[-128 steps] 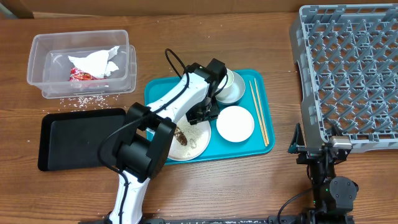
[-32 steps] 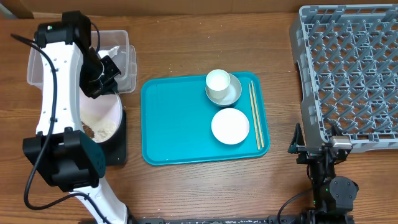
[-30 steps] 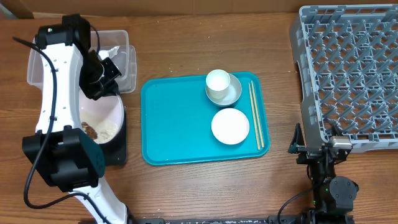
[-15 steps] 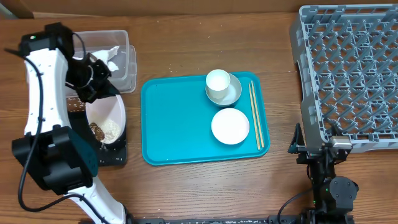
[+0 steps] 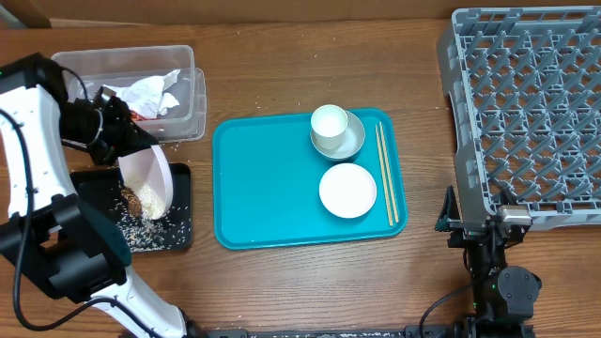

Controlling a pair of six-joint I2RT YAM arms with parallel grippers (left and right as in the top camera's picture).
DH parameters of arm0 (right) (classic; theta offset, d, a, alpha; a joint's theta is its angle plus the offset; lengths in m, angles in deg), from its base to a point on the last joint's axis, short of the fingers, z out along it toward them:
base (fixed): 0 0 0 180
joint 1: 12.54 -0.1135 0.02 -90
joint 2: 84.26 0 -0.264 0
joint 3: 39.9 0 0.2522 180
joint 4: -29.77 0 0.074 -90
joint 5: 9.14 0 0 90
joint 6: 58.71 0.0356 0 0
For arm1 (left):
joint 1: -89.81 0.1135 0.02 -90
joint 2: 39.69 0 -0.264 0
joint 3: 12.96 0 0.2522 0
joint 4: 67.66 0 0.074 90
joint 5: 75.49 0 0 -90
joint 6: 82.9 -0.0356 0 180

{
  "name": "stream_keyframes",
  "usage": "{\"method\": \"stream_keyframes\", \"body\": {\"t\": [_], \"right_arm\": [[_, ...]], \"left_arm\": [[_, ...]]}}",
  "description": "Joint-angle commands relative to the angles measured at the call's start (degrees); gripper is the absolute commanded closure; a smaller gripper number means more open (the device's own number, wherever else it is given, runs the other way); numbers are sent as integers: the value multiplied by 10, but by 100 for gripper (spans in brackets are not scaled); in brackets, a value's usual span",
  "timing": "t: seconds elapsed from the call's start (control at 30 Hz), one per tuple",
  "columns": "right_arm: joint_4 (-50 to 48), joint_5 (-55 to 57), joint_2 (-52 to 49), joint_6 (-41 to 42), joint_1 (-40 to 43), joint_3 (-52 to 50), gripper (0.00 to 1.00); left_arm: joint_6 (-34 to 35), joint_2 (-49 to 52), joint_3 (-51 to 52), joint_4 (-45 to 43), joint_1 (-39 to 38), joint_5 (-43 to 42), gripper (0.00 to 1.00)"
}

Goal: Sort waste into correct bins and load items into the dishwasher
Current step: 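Tilt the plate over the black tray to dump the food scraps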

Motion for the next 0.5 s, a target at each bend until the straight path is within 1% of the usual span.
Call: {"method": "stream_keyframes", "body": {"t": [0.0, 0.17, 0.3, 0.4, 0.47], "right_arm": [[-3, 5, 6, -2, -2, -6, 0], [-3, 5, 6, -2, -2, -6, 0], [-3, 5, 6, -2, -2, -6, 0], [-3, 5, 6, -2, -2, -6, 0], [-3, 5, 6, -2, -2, -6, 0]], "left_arm": [[-51, -7, 2, 11, 18, -63, 96], [-105, -7, 2, 43, 42, -93, 96], [-109, -7, 2, 49, 61, -96, 96], [-133, -7, 3, 58, 75, -124, 96], [-134, -7, 5, 57, 81, -129, 96]]}}
